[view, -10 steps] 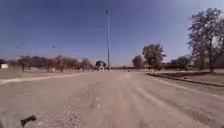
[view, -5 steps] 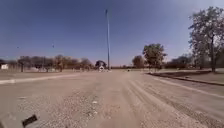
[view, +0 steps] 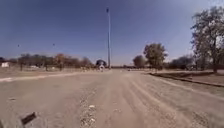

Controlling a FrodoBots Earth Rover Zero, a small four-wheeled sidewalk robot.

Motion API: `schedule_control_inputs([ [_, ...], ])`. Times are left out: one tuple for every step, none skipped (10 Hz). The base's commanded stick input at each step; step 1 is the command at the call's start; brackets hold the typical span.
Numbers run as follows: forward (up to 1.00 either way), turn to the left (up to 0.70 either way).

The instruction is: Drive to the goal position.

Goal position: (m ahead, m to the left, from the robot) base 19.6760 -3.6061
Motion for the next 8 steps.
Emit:
schedule_control_inputs([
  [0.50,0.00],
  [0.50,0.00],
  [0.50,0.00],
  [0.50,0.00],
  [0.50,0.00],
  [0.50,0.00],
  [0.50,0.00],
  [0.50,0.00],
])
